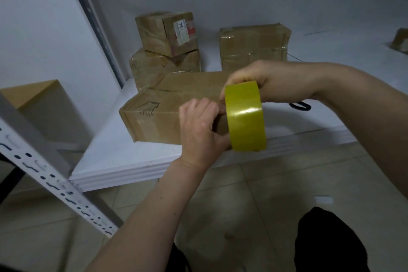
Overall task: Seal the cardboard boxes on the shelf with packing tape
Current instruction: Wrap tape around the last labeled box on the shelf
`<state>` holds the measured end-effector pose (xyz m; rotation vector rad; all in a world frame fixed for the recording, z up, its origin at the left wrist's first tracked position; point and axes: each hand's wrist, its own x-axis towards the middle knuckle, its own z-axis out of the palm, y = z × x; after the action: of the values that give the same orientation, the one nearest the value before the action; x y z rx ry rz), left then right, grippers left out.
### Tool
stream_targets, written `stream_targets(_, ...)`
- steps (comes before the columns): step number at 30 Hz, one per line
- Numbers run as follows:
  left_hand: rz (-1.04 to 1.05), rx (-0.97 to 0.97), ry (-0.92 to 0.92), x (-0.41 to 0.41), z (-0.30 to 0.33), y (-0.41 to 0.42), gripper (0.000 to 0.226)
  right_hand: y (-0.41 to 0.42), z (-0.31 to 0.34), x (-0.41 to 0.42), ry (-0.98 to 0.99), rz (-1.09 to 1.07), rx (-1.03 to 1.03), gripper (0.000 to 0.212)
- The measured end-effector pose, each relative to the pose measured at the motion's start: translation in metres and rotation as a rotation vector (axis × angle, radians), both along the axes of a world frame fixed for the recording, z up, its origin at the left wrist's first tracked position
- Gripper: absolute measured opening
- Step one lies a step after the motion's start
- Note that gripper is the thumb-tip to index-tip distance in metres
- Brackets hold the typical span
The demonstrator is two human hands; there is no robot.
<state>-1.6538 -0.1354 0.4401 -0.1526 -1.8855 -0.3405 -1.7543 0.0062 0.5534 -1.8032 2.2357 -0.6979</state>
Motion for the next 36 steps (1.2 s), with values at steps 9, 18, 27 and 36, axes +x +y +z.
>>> stream_targets(9, 0.038, 0.006, -0.021, -0.004, -0.005, -0.003, 0.038, -0.011, -0.017, 0.002, -0.092, -0.102, -0.44, 0.013)
stream_targets(18, 0.052, 0.018, -0.033, -0.003, -0.002, -0.004, 0.044, -0.023, -0.017, -0.023, -0.243, -0.229, -0.503, 0.017)
stream_targets(27, 0.037, 0.042, -0.06, 0.0, -0.001, -0.004, 0.029, -0.025, -0.017, -0.037, -0.302, -0.301, -0.445, 0.011)
stream_targets(36, -0.092, -0.175, -0.091, 0.001, -0.007, 0.009, 0.03, -0.022, -0.034, -0.044, -0.311, -0.347, -0.525, 0.019)
